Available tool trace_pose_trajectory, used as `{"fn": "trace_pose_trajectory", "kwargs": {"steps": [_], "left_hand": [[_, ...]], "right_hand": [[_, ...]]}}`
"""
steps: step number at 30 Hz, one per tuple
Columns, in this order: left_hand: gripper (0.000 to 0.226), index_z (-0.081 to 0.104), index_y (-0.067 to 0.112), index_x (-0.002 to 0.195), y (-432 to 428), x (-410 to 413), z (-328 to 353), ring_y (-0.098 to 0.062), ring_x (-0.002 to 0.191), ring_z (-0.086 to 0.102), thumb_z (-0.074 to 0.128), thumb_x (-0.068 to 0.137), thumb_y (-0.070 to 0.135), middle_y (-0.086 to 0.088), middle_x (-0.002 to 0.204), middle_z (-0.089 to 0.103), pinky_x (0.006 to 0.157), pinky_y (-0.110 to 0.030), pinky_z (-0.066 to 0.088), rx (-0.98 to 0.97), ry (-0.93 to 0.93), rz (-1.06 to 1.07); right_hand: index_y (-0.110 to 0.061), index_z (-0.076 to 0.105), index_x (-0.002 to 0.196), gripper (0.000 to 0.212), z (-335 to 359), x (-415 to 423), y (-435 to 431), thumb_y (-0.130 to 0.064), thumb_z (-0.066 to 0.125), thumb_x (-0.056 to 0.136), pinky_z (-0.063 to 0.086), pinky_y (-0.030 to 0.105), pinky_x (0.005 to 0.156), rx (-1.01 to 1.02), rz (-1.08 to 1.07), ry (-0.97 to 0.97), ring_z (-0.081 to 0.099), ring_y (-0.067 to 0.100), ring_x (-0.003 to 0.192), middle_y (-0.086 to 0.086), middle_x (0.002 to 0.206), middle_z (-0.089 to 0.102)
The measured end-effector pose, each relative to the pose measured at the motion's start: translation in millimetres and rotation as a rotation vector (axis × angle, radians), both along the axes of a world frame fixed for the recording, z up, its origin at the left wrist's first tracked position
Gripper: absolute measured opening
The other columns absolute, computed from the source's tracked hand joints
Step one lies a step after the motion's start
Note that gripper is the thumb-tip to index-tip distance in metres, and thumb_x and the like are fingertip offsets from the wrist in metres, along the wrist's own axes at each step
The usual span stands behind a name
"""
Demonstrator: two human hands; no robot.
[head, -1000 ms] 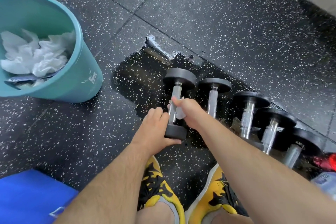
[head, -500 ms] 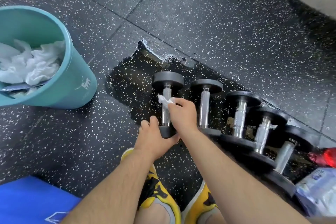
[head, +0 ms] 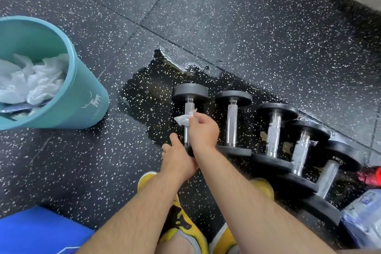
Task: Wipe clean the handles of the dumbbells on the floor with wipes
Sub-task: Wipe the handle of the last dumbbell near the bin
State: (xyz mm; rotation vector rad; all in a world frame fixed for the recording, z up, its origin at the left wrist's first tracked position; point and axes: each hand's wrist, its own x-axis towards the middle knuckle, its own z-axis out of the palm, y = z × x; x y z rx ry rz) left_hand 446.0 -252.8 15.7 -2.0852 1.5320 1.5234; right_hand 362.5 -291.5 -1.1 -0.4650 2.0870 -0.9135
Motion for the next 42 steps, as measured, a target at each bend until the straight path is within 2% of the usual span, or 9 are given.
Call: {"fn": "trace_pose_trajectory", "kwargs": {"steps": [3,7,12,18,24,29,33,37,42], "left_hand": [[0.091,0.012,0.021,0.148,-1,2,0,-0.035,0.124,0.043,0.071,0.081,0.039,-0.015,0.138,0.031,0.099,-0.050,0.047,0.005,0.008,-0.009],[0.091,0.017,0.022,0.144,0,2,-1,-0.034,0.124,0.042,0.076,0.079,0.046,-0.014,0.136,0.032,0.099,-0.049,0.047,0.001,0.018,-0.023],[0.088,0.017,0.022,0.145,-1,3,-2,-0.035,0.126,0.039,0.075,0.081,0.040,-0.015,0.138,0.031,0.096,-0.046,0.047,-0.002,-0.001,-0.046],[0.091,0.020,0.021,0.143,-3,6,-2,-0.035,0.123,0.045,0.080,0.078,0.044,-0.013,0.136,0.033,0.099,-0.049,0.047,-0.002,0.014,-0.046],[0.091,0.022,0.024,0.139,-3,7,-3,-0.033,0.120,0.047,0.082,0.075,0.046,-0.012,0.132,0.034,0.100,-0.052,0.049,0.000,0.017,-0.048],[0.094,0.023,0.023,0.137,-2,8,-2,-0.031,0.118,0.046,0.083,0.071,0.055,-0.010,0.129,0.034,0.100,-0.050,0.049,-0.036,0.028,-0.050],[0.091,0.024,0.024,0.131,-3,9,-3,-0.029,0.114,0.047,0.081,0.070,0.059,-0.007,0.122,0.034,0.098,-0.048,0.051,-0.033,0.029,-0.063],[0.088,0.025,0.025,0.126,-1,7,-1,-0.029,0.113,0.047,0.081,0.069,0.062,-0.006,0.121,0.034,0.097,-0.048,0.051,-0.037,0.016,-0.073],[0.087,0.024,0.023,0.135,-3,5,-2,-0.032,0.118,0.046,0.082,0.075,0.048,-0.010,0.129,0.033,0.098,-0.052,0.050,-0.020,0.007,-0.071]], "right_hand": [[-0.015,0.074,0.109,0.022,-4,-1,-16,-0.010,0.058,0.096,0.039,0.009,0.064,-0.048,-0.117,-0.052,0.063,0.009,0.091,-0.008,0.101,0.070],[-0.019,0.067,0.109,0.015,-3,-6,-41,-0.020,0.067,0.094,0.045,0.019,0.077,-0.073,-0.309,-0.088,0.062,0.008,0.086,-0.016,0.090,0.062],[-0.025,0.071,0.085,0.007,-12,0,-36,-0.030,0.071,0.089,0.044,0.019,0.064,-0.059,-0.260,-0.108,0.063,0.003,0.075,-0.010,0.085,0.071],[-0.012,0.073,0.078,0.020,-20,-3,-38,-0.018,0.063,0.093,0.046,0.031,0.075,-0.168,0.246,0.386,0.053,0.013,0.082,0.001,0.090,0.060],[-0.007,0.065,0.069,0.013,-33,-5,-39,-0.002,0.072,0.079,0.038,0.030,0.058,-0.289,0.610,0.908,0.052,0.027,0.075,0.005,0.075,0.056],[-0.018,0.073,0.093,0.011,-27,-10,-35,-0.022,0.062,0.095,0.044,0.026,0.077,-0.125,0.104,0.230,0.059,0.011,0.088,-0.006,0.093,0.067],[-0.020,0.068,0.093,0.006,-22,-8,-42,-0.026,0.068,0.094,0.047,0.024,0.072,-0.038,-0.204,-0.149,0.064,0.011,0.082,-0.008,0.089,0.069],[-0.019,0.068,0.092,0.012,-17,-11,-34,-0.030,0.067,0.095,0.043,0.020,0.064,-0.050,-0.136,-0.133,0.062,0.006,0.076,-0.009,0.086,0.067],[-0.015,0.059,0.080,0.024,-12,-3,-23,-0.021,0.053,0.102,0.038,0.013,0.065,-0.117,0.267,0.284,0.050,0.007,0.079,-0.002,0.093,0.053]]}}
